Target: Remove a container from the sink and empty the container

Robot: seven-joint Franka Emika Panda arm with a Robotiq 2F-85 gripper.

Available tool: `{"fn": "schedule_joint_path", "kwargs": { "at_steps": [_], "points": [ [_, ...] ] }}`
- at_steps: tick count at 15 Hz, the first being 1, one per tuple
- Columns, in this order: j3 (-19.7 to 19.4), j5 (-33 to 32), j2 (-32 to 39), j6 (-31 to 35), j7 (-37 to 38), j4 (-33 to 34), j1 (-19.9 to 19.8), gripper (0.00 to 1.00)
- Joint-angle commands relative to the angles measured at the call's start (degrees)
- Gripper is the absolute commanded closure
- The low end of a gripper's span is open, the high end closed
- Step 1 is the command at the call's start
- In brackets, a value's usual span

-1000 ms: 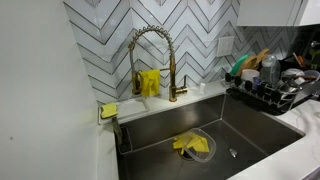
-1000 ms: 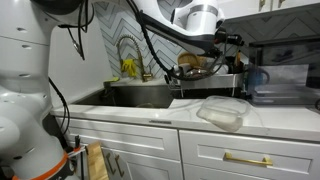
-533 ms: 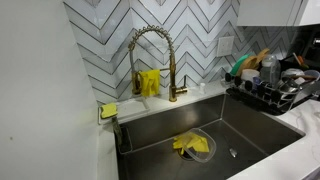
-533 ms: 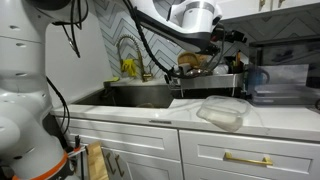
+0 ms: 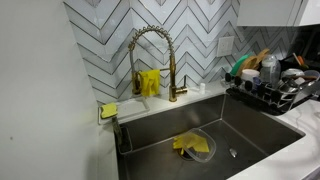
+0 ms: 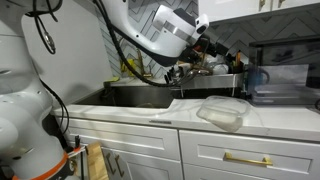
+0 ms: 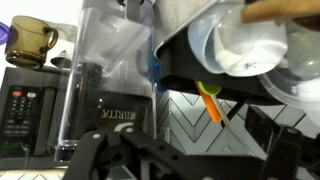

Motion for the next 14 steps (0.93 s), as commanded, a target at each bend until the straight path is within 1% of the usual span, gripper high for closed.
{"fn": "schedule_joint_path", "kwargs": {
  "at_steps": [1, 2, 4, 6, 7, 8, 9, 10, 12, 14],
  "points": [
    [4.8, 15.8, -9.0, -3.0, -15.0, -12.1, -1.6, 0.00],
    [2.7, 20.0, -10.1, -4.2, -18.5, -13.0, 1.7, 0.00],
    [3.4, 29.1, -12.6, -8.3, -26.3, -13.9, 3.4, 0.00],
    [4.1, 38.3, -15.0, -14.5, -34.6, -12.8, 5.3, 0.00],
    [1.6, 43.0, -16.3, -18.5, -39.5, -11.4, 8.6, 0.00],
    [4.1, 47.6, -17.4, -22.7, -43.9, -9.5, 6.7, 0.00],
    [4.1, 50.9, -18.5, -27.2, -47.9, -7.4, 6.7, 0.00],
    [4.5, 52.1, -19.1, -30.9, -49.8, -5.4, 6.1, 0.00],
    [5.4, 50.4, -20.0, -37.1, -50.7, -1.2, 4.3, 0.00],
    [5.5, 51.6, -20.4, -41.1, -51.7, 1.6, 4.3, 0.00]
  ]
}}
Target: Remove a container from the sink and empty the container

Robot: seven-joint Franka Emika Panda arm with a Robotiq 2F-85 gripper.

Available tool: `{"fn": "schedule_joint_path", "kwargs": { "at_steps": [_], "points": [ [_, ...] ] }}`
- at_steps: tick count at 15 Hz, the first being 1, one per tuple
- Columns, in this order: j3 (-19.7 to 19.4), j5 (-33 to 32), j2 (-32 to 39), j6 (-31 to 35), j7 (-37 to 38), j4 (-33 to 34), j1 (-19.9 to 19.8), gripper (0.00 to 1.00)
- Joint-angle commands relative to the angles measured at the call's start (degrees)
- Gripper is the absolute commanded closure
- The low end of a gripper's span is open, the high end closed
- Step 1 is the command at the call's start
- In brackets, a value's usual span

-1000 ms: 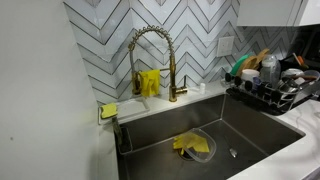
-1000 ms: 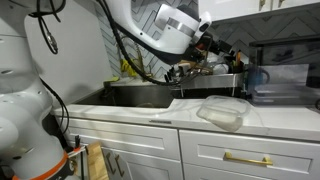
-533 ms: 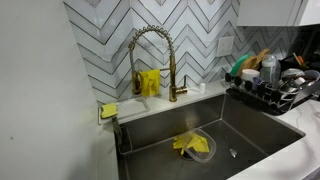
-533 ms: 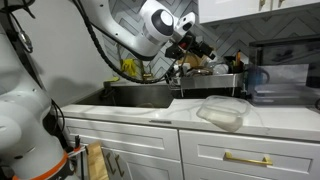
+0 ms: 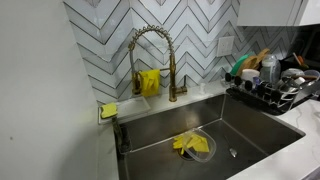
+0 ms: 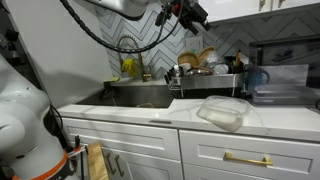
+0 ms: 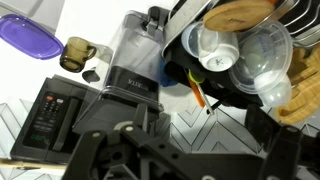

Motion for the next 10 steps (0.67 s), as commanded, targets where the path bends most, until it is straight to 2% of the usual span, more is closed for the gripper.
{"fn": "schedule_joint_path", "kwargs": {
  "at_steps": [1, 7, 10],
  "points": [
    [1.1, 2.4, -0.7, -7.4, -3.0, 4.3, -0.9, 0.00],
    [2.2, 5.5, -1.1, -14.0, -3.8, 6.8, 0.2, 0.00],
    [2.8, 3.9, -0.6, -11.6, -3.0, 6.7, -0.6, 0.00]
  ]
}}
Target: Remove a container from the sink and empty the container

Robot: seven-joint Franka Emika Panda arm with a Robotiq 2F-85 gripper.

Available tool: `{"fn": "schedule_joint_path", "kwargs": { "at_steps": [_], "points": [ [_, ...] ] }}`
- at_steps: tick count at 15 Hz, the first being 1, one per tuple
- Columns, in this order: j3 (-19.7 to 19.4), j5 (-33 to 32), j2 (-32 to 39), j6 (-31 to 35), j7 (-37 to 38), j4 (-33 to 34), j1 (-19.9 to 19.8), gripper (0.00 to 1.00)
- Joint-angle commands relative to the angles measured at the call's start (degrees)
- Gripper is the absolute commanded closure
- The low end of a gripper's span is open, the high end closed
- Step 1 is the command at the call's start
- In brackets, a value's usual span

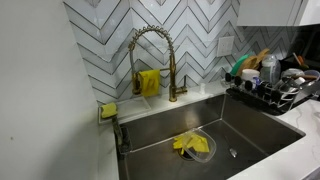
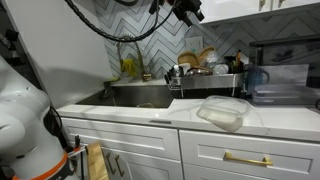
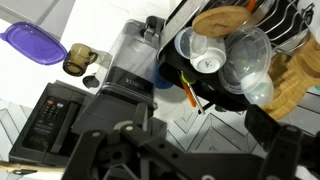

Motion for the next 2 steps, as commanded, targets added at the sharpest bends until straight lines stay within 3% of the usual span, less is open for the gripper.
{"fn": "schedule_joint_path", "kwargs": {
  "at_steps": [1, 2],
  "points": [
    [0.6, 0.3, 0.0, -0.1, -0.2, 0.2, -0.5, 0.00],
    [0.7, 0.4, 0.0, -0.1, -0.2, 0.3, -0.5, 0.00]
  ]
}}
